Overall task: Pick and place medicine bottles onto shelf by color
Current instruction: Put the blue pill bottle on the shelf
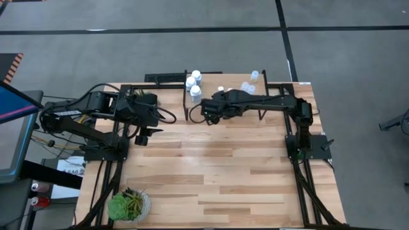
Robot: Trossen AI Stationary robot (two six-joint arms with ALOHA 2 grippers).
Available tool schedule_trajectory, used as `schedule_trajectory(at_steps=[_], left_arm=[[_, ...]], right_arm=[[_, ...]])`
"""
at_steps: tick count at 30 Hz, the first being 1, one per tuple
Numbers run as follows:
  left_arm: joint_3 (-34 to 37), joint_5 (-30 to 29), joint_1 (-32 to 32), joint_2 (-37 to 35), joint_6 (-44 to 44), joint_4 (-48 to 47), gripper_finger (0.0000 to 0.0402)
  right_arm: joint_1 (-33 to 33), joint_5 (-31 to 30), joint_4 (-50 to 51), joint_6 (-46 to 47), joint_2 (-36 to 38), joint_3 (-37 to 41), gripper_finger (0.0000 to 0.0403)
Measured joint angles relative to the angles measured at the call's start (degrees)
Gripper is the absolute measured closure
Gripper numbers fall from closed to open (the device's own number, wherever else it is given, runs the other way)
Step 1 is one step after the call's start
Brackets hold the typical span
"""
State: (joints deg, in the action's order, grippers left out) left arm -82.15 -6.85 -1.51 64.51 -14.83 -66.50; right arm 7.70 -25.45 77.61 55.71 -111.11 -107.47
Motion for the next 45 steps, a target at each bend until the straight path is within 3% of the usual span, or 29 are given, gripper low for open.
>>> schedule_trajectory(at_steps=[8,18,32,45], left_arm=[[0.0,0.0,0.0,0.0,0.0,0.0,0.0205],[0.0,0.0,0.0,0.0,0.9,0.0,0.0205],[0.0,0.0,0.0,0.0,1.7,0.0,0.0205],[0.0,0.0,0.0,0.0,2.1,0.0,0.0205]], right_arm=[[1.0,-2.6,-0.1,-1.9,0.1,0.1,0.0097],[1.4,-1.6,-1.6,-2.0,0.1,4.2,0.0097],[2.5,-2.9,-5.0,-4.4,0.2,4.1,0.0097],[3.8,1.5,-5.3,-6.4,0.0,4.1,0.0139]])
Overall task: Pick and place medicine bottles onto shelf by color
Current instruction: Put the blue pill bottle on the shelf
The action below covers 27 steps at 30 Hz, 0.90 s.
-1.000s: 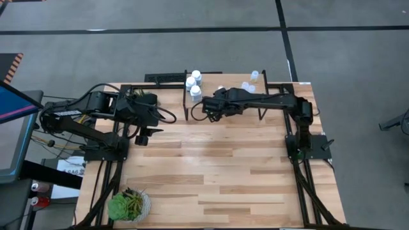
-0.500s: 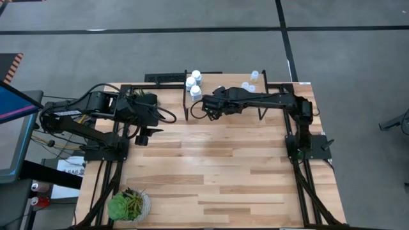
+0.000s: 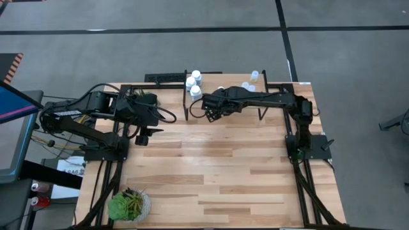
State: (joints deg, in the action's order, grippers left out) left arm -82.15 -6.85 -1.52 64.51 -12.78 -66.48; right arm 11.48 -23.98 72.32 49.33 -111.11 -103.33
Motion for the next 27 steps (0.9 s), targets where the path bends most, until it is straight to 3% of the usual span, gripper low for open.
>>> schedule_trajectory(at_steps=[19,27], left_arm=[[0.0,0.0,0.0,0.0,0.1,0.0,0.0205],[0.0,0.0,0.0,0.0,0.0,0.0,0.0205]], right_arm=[[1.7,3.4,-0.3,0.1,0.0,0.0,0.0270],[1.4,5.9,1.2,0.3,0.0,0.0,0.0306]])
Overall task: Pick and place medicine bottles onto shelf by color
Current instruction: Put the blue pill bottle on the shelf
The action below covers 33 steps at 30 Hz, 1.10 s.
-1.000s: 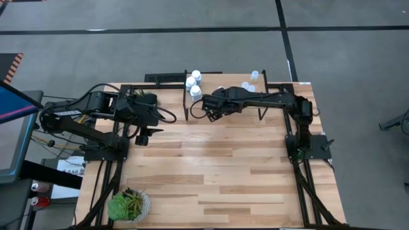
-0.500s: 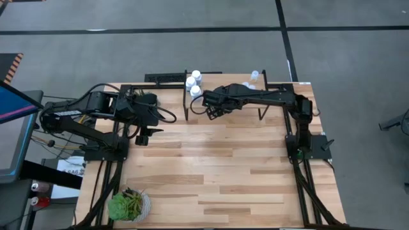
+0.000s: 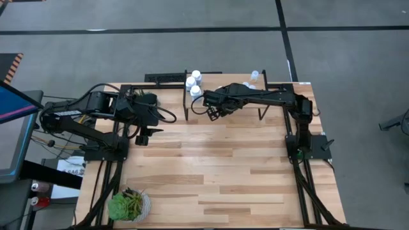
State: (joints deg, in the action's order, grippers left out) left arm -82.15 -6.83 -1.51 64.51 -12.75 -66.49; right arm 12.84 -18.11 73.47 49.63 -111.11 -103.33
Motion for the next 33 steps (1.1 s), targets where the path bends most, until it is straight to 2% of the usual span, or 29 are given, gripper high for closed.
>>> schedule_trajectory(at_steps=[5,9,14,19,24,33], left_arm=[[0.0,0.0,0.0,0.0,0.0,0.0,0.0205],[0.0,0.0,0.0,0.0,0.0,0.0,0.0205],[0.0,0.0,0.0,0.0,0.0,0.0,0.0205],[0.0,0.1,0.0,0.0,0.0,0.0,0.0205],[0.0,0.4,0.0,0.0,-0.3,0.0,0.0205],[0.0,0.4,0.0,0.0,-2.5,0.0,0.0205]], right_arm=[[-1.2,0.5,0.3,0.0,0.5,-0.3,0.0307],[-2.0,0.5,5.0,0.0,0.5,-3.8,0.0285],[-2.3,0.4,9.3,0.4,0.5,-9.2,0.0230],[-2.1,0.2,7.9,3.1,0.6,-11.6,0.0157],[-0.8,-2.2,8.1,12.1,0.0,-11.2,0.0108],[0.0,-3.5,2.7,17.5,-1.1,-8.9,0.0090]])
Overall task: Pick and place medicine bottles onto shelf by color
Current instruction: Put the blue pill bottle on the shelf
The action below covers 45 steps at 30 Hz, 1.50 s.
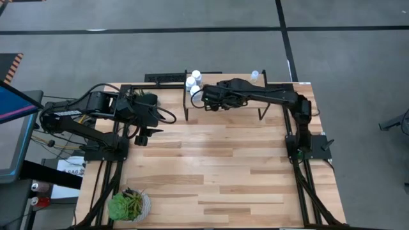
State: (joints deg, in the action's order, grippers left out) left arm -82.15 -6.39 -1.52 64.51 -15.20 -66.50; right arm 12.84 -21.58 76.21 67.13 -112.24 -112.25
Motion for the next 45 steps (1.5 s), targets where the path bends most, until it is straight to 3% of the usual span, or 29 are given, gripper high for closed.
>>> schedule_trajectory(at_steps=[30,45], left_arm=[[0.0,0.0,0.0,0.0,-0.3,0.0,0.0205],[0.0,0.0,0.0,0.0,-0.2,0.0,0.0205]], right_arm=[[1.6,-0.4,5.5,1.4,-3.3,0.1,0.0095],[2.0,2.2,5.4,-1.1,-3.3,0.1,0.0200]])
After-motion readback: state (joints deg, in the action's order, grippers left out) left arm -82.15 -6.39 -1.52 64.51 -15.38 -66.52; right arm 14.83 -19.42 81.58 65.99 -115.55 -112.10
